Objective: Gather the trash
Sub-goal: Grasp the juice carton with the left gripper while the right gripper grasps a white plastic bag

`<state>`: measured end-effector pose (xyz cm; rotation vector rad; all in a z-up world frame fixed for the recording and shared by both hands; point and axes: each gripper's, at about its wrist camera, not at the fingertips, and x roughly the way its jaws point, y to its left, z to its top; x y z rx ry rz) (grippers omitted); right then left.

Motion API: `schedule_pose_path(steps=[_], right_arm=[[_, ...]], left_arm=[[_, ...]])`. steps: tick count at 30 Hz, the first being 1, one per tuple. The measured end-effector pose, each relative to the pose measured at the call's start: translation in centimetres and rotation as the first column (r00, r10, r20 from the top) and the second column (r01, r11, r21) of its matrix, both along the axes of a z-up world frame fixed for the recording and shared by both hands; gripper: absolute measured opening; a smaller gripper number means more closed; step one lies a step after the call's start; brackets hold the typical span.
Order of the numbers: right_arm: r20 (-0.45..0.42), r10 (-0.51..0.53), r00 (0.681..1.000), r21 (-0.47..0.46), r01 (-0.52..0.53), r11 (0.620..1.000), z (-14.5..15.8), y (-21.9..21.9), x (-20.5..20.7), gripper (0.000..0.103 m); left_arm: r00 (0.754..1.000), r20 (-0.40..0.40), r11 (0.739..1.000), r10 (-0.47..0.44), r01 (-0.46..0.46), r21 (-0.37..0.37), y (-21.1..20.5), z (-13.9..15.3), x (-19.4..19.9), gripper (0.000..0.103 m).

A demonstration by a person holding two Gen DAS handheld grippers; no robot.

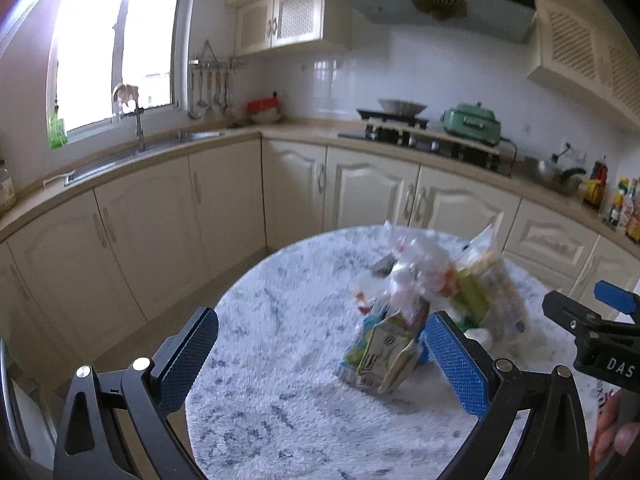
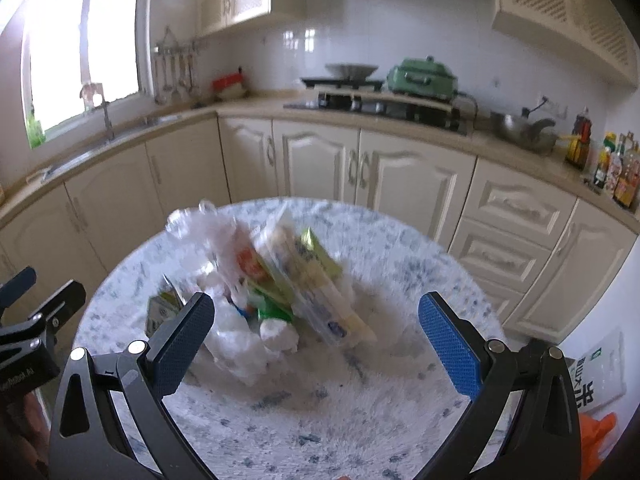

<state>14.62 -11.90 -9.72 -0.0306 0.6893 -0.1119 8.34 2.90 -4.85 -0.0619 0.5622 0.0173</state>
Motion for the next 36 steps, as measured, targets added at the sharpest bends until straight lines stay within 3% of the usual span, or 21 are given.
schedule_pose_path(steps=[9,16,19,20,22,23,26,32,36], right_arm=[[-0.115,0.011,0.993,0.043,-0.006,0.999,-4.3,-0.7,1.9,0.103],[-0.143,0.002,0.990,0.042,0.004,0.999,-5.2,-1.1,2.2,0.103],[-0.151,0.010,0.988,0.046,-0.003,0.999,-5.3,-1.1,2.3,0.103],[-0.154,0.015,0.988,0.050,-0.007,0.999,-5.4,-1.0,2.3,0.103],[-0.157,0.026,0.987,0.056,-0.018,0.998,-5.5,-0.8,2.4,0.103],[-0.158,0.034,0.987,0.060,-0.025,0.998,-5.5,-0.6,2.4,0.103],[-0.165,0.060,0.985,0.084,-0.046,0.995,-5.7,-0.1,2.5,0.103],[-0.184,0.134,0.974,0.115,-0.114,0.987,-6.5,1.8,3.1,0.102],[-0.201,0.154,0.967,0.122,-0.131,0.984,-7.6,3.3,4.0,0.093]], left_arm=[[0.989,-0.123,0.997,-0.076,0.075,-0.016,-1.0,-4.1,5.1,0.102],[0.964,-0.194,0.983,-0.182,0.180,-0.027,-2.5,-7.0,8.5,0.102],[0.963,-0.203,0.983,-0.179,0.182,-0.003,-2.5,-7.7,10.1,0.102],[0.959,-0.204,0.981,-0.194,0.195,-0.015,-2.3,-7.9,10.6,0.099],[0.948,-0.222,0.974,-0.226,0.219,-0.057,-1.9,-8.3,11.5,0.076],[0.943,-0.253,0.976,-0.215,0.199,-0.088,-1.5,-8.5,11.9,0.056],[0.935,-0.261,0.968,-0.241,0.214,-0.128,-0.6,-9.1,12.2,0.057],[0.956,-0.242,0.983,-0.168,0.145,-0.108,1.4,-9.4,11.4,0.057],[0.962,-0.235,0.988,-0.138,0.118,-0.100,2.1,-9.5,10.1,0.057]])
